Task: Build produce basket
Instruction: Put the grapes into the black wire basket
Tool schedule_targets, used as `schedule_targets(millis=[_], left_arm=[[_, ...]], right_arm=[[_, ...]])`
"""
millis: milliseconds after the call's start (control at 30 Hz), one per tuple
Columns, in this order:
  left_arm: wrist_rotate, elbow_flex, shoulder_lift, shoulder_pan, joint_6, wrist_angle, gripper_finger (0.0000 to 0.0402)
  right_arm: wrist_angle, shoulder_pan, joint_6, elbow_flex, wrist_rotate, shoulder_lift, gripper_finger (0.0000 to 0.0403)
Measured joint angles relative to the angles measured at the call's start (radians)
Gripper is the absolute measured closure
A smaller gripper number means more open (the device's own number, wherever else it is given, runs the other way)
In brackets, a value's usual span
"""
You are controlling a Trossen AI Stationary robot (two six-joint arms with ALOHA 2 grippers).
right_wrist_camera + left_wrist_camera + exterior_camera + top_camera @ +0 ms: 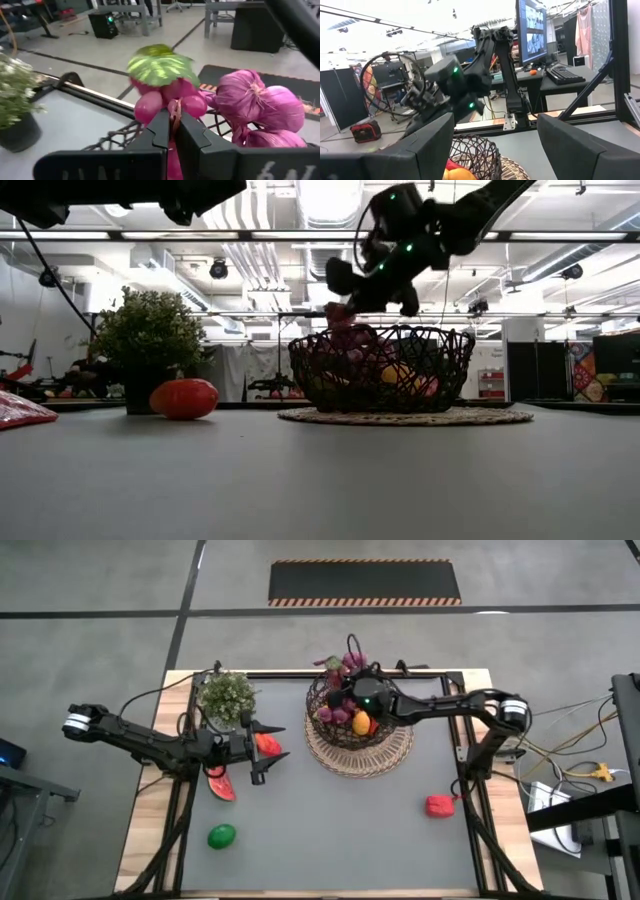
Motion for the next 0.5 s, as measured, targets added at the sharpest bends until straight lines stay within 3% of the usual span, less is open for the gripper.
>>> schedule_targets(millis=[200,500], left_arm=[[0.000,0.000,0.000,0.000,0.000,0.006,0.0134],[0.000,0.000,0.000,0.000,0.000,0.007,0.0134]], right_arm=[[-0.009,0.000,0.009,0.050,-0.001,0.069,0.0385],[-0.042,-0.001,0.017,0.067,0.033,0.066,0.0320]])
